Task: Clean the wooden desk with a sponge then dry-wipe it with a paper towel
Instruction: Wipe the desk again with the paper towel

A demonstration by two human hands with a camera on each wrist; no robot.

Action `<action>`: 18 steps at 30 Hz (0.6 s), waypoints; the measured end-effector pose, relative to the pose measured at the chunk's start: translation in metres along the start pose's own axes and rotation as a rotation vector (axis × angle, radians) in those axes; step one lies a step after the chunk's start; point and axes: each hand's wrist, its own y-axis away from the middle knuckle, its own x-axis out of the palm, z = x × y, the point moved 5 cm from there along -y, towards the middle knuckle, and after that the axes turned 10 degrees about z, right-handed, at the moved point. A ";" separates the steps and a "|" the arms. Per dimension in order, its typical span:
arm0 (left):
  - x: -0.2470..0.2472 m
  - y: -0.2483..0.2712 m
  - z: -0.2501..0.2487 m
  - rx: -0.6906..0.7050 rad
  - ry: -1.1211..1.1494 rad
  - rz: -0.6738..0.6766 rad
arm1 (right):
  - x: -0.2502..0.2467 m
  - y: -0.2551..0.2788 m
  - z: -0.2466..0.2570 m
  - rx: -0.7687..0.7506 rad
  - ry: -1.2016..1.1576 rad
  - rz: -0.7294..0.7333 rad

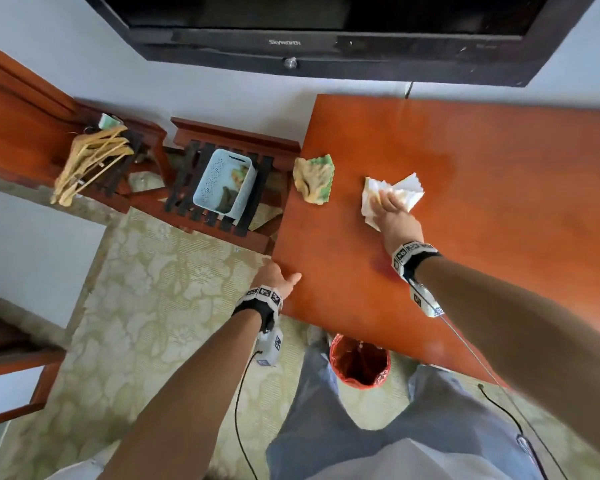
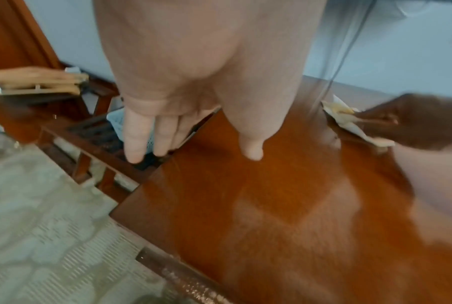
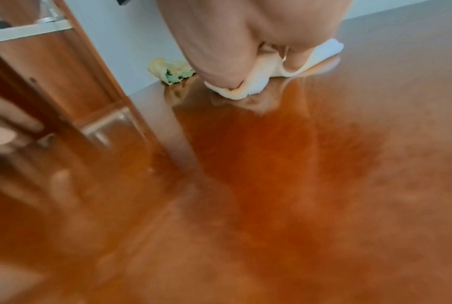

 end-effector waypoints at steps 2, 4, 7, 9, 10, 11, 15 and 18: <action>-0.012 -0.013 0.012 0.090 0.042 -0.055 | 0.006 0.016 0.022 0.075 -0.059 -0.077; -0.023 -0.030 0.030 0.172 0.164 -0.034 | 0.024 0.037 0.062 0.008 -0.071 -0.103; -0.027 -0.054 0.062 0.205 0.503 0.210 | 0.067 0.069 0.139 -0.216 -0.054 -0.018; -0.030 -0.061 0.082 0.205 0.534 0.259 | 0.091 0.085 0.186 -0.361 -0.026 0.063; -0.035 -0.064 0.089 0.224 0.474 0.218 | 0.095 0.089 0.202 -0.411 0.001 0.095; -0.038 -0.066 0.096 0.240 0.399 0.171 | 0.091 0.089 0.213 -0.463 0.029 0.096; -0.034 -0.076 0.127 0.212 0.303 0.115 | 0.044 0.038 0.220 -0.456 0.060 0.068; -0.030 -0.076 0.141 0.214 0.266 0.099 | 0.007 -0.026 0.204 -0.262 0.059 0.015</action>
